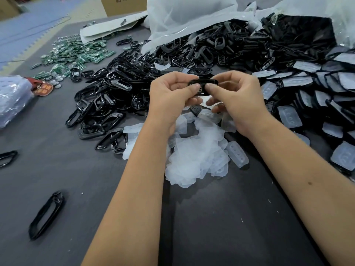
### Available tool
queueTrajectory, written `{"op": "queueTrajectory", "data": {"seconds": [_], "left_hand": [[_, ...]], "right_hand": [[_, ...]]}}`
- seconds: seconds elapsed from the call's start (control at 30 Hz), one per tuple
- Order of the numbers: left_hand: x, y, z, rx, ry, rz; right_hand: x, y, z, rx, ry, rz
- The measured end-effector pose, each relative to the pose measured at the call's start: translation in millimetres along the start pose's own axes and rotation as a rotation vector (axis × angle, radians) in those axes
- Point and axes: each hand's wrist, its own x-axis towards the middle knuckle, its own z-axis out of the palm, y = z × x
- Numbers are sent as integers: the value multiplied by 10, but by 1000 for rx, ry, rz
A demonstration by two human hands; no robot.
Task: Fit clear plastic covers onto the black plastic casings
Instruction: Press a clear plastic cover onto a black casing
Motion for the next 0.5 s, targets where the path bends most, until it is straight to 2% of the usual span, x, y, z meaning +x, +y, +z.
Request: {"op": "queueTrajectory", "data": {"seconds": [0.1,0.33,0.5], "left_hand": [[3,4,-29,-5,-12,-13],[14,-53,-27,144,-7,130],[34,-83,-23,216,17,146]], "right_hand": [[-8,-28,-13,70,-63,30],[-18,-45,-15,-81,-47,-74],[-26,-30,-6,-142,-29,-93]]}}
